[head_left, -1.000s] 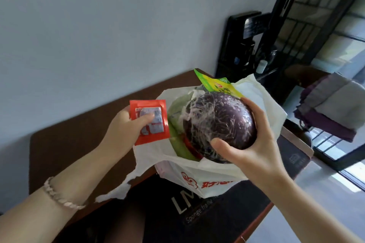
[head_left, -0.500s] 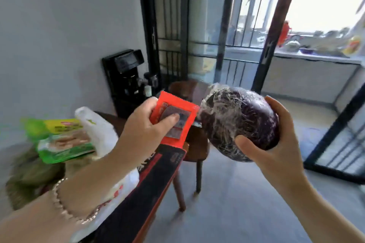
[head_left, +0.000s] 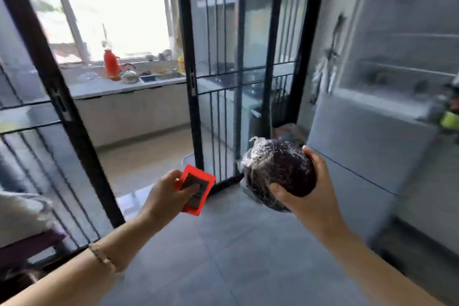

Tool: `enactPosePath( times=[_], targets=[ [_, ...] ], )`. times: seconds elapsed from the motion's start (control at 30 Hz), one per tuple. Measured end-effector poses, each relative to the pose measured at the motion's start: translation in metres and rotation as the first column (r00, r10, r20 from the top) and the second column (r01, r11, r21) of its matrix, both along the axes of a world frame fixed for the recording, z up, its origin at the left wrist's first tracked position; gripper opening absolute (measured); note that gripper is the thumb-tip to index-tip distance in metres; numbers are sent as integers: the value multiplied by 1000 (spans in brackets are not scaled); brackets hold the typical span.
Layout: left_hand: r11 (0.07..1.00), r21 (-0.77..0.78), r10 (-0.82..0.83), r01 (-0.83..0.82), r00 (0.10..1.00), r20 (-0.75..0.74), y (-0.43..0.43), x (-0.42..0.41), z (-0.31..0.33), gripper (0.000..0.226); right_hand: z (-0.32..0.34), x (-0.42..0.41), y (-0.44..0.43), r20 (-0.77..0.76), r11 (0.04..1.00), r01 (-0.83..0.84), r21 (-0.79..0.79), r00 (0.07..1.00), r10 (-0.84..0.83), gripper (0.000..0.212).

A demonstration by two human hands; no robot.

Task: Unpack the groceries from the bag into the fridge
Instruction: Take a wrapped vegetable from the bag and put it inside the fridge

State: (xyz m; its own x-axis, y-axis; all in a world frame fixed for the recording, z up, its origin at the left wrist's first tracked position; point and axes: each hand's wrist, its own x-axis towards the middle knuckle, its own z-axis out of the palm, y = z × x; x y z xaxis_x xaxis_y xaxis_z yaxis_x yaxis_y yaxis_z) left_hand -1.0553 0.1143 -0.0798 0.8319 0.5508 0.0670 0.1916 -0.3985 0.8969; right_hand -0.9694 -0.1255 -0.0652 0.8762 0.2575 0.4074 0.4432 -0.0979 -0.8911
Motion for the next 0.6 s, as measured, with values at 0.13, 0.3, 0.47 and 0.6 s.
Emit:
enactPosePath(
  times=[0.13,0.3,0.47,0.6],
  targets=[
    [944,-8,-328,329,943,-51,-34,130,-3,29,-6,64,-47,25,957,290,4,957,-290,100],
    [833,-32,-550,553,833,59,-111,283,12,24,4,115,-105,13,805,586,99,808,-589,90],
    [565,-117,-821,817,571,21,-203,384,24,43,17,140,-158,70,594,793,134,590,-804,79],
    [432,-119,-899,894,438,21,-282,419,27,14,18,145,-200,88,459,883,95,452,-888,79]
  ],
)
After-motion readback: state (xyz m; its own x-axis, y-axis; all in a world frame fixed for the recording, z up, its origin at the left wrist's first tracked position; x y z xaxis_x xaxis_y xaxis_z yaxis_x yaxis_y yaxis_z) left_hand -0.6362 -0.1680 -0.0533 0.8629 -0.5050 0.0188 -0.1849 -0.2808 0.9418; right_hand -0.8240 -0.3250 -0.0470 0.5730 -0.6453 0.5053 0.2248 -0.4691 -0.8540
